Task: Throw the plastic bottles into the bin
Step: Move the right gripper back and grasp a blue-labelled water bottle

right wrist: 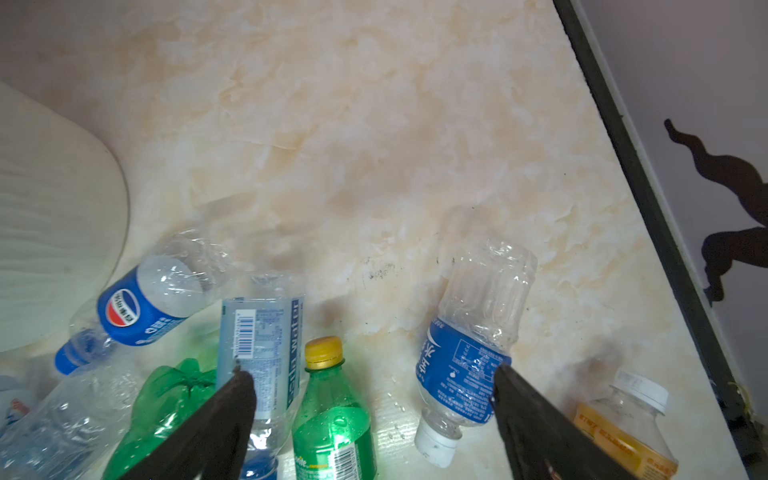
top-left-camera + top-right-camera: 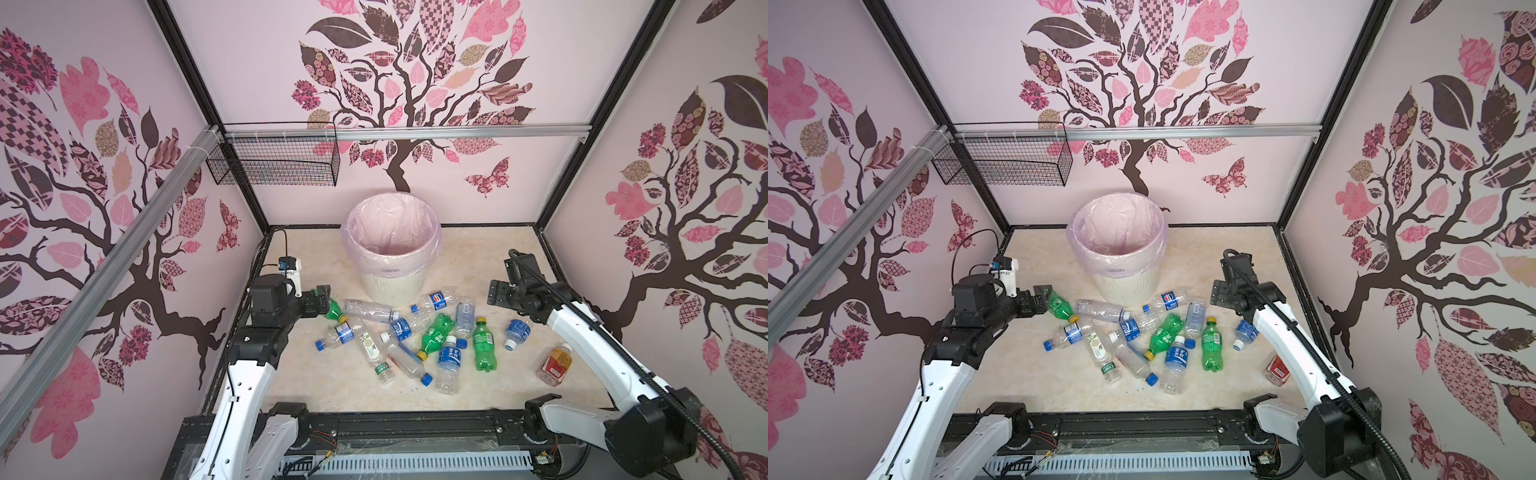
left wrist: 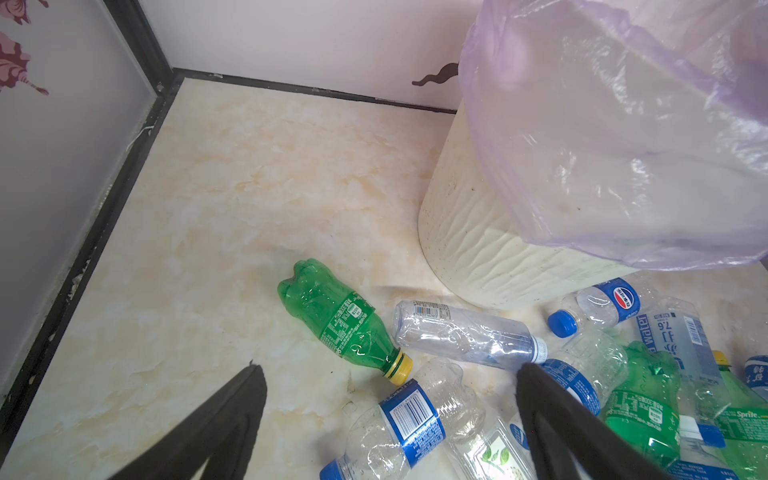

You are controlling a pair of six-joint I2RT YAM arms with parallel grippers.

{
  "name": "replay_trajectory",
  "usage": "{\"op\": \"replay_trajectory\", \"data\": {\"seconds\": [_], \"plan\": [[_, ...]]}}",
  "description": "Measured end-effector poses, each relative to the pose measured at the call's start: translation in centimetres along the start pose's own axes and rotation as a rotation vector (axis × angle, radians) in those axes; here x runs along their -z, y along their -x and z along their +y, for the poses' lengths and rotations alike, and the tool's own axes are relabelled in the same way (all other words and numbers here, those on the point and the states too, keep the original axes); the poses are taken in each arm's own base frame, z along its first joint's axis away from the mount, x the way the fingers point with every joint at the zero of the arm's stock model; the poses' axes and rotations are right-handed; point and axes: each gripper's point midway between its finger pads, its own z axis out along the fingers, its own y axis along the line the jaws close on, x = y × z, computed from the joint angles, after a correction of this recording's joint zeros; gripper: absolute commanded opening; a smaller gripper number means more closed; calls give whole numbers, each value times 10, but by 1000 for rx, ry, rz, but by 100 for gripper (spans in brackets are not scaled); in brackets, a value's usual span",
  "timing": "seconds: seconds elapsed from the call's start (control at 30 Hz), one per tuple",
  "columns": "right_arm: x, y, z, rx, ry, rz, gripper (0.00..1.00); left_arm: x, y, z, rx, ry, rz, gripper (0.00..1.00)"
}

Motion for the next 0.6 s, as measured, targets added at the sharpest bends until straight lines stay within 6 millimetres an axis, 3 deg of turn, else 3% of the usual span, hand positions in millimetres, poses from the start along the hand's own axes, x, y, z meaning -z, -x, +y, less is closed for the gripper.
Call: {"op": "replay_trajectory", "data": {"seconds": [0.27, 0.6], "plan": [[-29, -24, -29, -33, -145, 6, 88, 0, 1, 0, 1, 1, -3, 98], [-62, -46, -79, -273, -176, 41, 87, -3, 2, 1, 3, 0, -5, 98]]}}
